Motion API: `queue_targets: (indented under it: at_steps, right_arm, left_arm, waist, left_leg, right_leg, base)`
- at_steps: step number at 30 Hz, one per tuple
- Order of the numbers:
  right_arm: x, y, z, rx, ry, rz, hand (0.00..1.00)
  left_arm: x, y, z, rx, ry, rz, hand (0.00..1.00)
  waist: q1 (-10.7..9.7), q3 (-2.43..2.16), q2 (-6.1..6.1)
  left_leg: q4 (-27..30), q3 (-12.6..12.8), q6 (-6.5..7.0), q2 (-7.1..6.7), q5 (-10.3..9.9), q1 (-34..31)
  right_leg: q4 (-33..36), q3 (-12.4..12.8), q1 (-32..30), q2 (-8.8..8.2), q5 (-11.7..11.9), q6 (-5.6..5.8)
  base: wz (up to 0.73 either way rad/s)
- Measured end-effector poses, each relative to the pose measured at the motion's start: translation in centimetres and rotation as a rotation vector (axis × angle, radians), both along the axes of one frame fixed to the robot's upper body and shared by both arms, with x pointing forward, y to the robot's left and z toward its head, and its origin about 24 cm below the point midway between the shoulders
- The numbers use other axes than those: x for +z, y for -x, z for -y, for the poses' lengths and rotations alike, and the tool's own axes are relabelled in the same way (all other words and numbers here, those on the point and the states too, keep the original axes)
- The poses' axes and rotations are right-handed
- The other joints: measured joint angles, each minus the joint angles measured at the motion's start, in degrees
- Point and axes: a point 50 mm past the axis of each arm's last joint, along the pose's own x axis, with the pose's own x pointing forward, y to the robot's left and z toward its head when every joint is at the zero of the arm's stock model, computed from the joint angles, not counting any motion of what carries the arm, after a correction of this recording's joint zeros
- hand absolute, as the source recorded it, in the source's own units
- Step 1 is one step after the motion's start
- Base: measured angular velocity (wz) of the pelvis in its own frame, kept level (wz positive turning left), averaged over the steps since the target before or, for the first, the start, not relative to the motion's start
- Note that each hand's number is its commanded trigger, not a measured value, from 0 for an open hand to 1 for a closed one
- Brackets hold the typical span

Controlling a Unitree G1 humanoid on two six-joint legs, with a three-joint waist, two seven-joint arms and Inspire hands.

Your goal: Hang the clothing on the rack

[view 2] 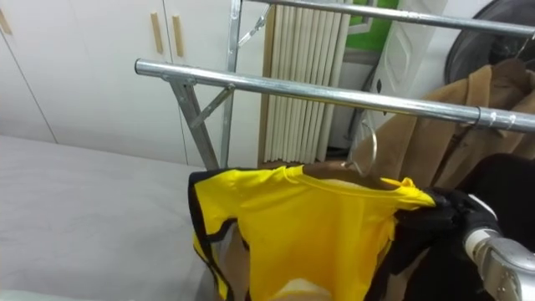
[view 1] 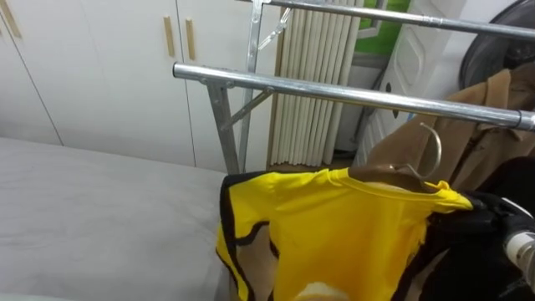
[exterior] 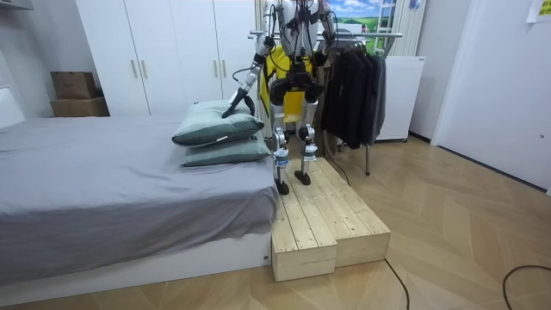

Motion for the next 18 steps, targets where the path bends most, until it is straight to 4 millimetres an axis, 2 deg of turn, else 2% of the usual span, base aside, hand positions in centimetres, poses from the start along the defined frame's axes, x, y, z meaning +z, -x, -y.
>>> queue_targets:
  at_steps: [3,6,10,11,12,18]
  right_arm:
    - [0.1,0.1,0.3,-0.004,0.007,0.000,1.00]
    - [0.5,0.1,0.7,-0.014,0.021,0.002,1.00]
    - [1.2,-0.1,1.2,-0.030,0.039,0.015,1.00]
    - [1.2,-0.1,1.2,-0.036,0.033,0.016,1.00]
    - [1.2,-0.1,1.2,-0.038,0.027,0.018,1.00]
    - [1.1,-0.1,1.2,-0.045,0.007,0.022,1.00]
  left_arm:
    - [0.0,0.0,-0.1,-0.013,0.004,-0.009,0.00]
    - [0.1,-0.1,-0.2,-0.003,0.008,0.000,0.00]
    - [0.2,-0.3,-0.4,-0.020,0.010,-0.001,0.00]
    - [0.2,-0.3,-0.4,-0.029,0.008,-0.008,0.00]
    - [0.3,-0.3,-0.4,-0.031,0.007,-0.010,0.00]
    - [0.3,-0.2,-0.4,-0.040,0.011,-0.014,0.00]
  waist:
    - [0.0,-0.09,0.15]
    - [0.0,0.07,-0.26]
    - [-0.1,-0.17,-0.08]
    - [-0.1,-0.08,-0.49]
    - [-0.1,-0.23,-0.26]
    - [-0.1,-0.22,-0.60]
  left_leg:
    - [0.0,0.0,0.00,0.00,0.0,-0.1]
    - [0.2,0.0,0.00,-0.01,0.0,-0.2]
    - [0.5,0.0,0.00,-0.13,0.0,-1.0]
    - [0.5,-0.1,0.00,-0.22,0.0,-1.0]
    - [0.5,-0.1,0.00,-0.22,0.0,-1.0]
    - [0.6,-0.1,0.01,-0.52,0.0,-0.8]
  right_leg:
    - [0.0,0.1,0.0,-0.01,0.0,0.01]
    - [0.0,0.1,0.0,-0.04,0.0,0.04]
    - [0.7,0.1,-0.7,-0.20,0.0,0.07]
    - [1.0,0.1,-0.8,-0.26,-0.2,0.28]
    - [1.1,0.1,-0.8,-0.27,-0.2,0.29]
    - [1.9,0.0,-1.0,-0.57,-0.7,0.48]
  base:
    - [0.00]
    - [0.00]
    - [0.00]
    - [0.00]
    - [0.00]
    - [0.00]
